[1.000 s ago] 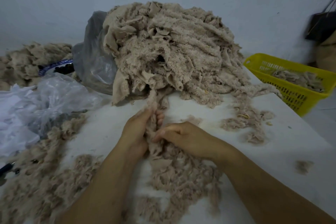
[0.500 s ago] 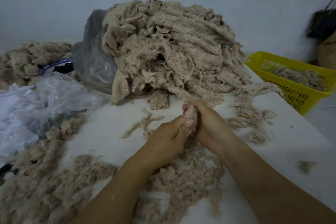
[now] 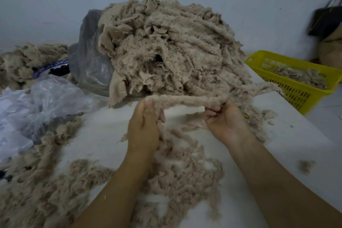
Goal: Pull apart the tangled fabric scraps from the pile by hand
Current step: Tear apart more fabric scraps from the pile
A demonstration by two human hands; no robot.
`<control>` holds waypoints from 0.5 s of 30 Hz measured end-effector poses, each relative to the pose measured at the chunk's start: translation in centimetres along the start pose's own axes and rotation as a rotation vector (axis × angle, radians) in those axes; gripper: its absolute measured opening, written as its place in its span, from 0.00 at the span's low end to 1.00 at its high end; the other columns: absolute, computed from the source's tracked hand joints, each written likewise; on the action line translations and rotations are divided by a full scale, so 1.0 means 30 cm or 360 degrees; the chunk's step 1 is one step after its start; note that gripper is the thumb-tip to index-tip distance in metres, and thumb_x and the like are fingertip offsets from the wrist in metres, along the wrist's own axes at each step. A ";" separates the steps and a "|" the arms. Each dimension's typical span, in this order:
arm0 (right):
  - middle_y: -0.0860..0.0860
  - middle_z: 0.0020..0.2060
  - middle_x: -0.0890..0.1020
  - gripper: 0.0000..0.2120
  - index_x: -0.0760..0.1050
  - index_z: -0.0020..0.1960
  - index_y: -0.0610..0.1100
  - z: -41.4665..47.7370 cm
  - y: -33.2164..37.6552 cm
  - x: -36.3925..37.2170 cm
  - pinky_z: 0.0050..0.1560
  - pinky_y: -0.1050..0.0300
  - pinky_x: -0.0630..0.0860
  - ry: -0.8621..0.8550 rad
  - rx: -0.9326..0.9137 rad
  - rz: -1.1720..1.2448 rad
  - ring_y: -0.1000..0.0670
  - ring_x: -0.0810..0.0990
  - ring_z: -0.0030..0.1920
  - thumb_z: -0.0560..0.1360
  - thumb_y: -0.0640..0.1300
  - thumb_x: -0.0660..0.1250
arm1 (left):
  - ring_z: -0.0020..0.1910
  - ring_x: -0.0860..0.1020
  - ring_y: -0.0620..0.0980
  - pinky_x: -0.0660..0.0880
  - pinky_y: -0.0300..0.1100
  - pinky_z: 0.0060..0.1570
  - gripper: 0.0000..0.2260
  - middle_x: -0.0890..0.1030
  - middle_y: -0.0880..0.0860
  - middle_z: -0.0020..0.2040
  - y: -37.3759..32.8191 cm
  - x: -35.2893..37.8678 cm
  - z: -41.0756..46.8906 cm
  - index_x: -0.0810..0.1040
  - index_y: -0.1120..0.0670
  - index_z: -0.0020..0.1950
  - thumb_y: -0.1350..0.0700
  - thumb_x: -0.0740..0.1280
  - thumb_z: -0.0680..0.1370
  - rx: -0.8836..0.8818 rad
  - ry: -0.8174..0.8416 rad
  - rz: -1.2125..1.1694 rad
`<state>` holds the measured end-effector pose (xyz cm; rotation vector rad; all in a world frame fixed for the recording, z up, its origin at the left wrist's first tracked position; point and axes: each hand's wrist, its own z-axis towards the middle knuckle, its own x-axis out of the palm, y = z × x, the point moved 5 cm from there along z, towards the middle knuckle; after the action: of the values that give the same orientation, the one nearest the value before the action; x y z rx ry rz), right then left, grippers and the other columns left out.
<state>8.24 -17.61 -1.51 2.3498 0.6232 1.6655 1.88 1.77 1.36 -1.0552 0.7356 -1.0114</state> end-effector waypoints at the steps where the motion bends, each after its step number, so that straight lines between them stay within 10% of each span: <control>1: 0.52 0.27 0.69 0.17 0.66 0.38 0.45 0.003 -0.001 -0.004 0.23 0.64 0.63 -0.0030 -0.0017 0.0000 0.56 0.66 0.22 0.85 0.47 0.53 | 0.26 0.71 0.53 0.70 0.44 0.28 0.20 0.77 0.51 0.31 0.015 -0.008 0.010 0.77 0.44 0.37 0.43 0.54 0.85 -0.0143 -0.0078 -0.0113; 5: 0.50 0.35 0.70 0.09 0.70 0.47 0.43 0.002 0.006 0.000 0.26 0.63 0.65 -0.0053 -0.0140 -0.0318 0.55 0.69 0.25 0.84 0.45 0.57 | 0.40 0.79 0.48 0.81 0.46 0.45 0.13 0.82 0.53 0.43 0.081 -0.017 0.049 0.78 0.51 0.61 0.47 0.58 0.84 -0.0836 -0.0099 -0.1075; 10: 0.50 0.32 0.69 0.10 0.65 0.43 0.44 -0.023 -0.027 0.017 0.26 0.61 0.67 0.0065 -0.0204 -0.0700 0.55 0.68 0.25 0.83 0.37 0.54 | 0.47 0.85 0.60 0.83 0.51 0.45 0.20 0.84 0.66 0.49 0.031 0.015 0.024 0.80 0.69 0.55 0.54 0.57 0.82 -0.1177 0.0570 -0.1923; 15: 0.51 0.50 0.85 0.12 0.76 0.61 0.48 -0.050 -0.076 0.047 0.55 0.52 0.80 0.0251 -0.0293 -0.1366 0.50 0.84 0.51 0.84 0.46 0.56 | 0.44 0.80 0.51 0.77 0.44 0.44 0.15 0.83 0.45 0.43 0.046 -0.014 0.026 0.78 0.43 0.42 0.33 0.72 0.68 -0.0555 0.0154 -0.0225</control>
<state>6.72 -15.06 -0.69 1.4761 1.2194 1.3982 2.83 2.63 0.33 -1.3819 0.9501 -1.0845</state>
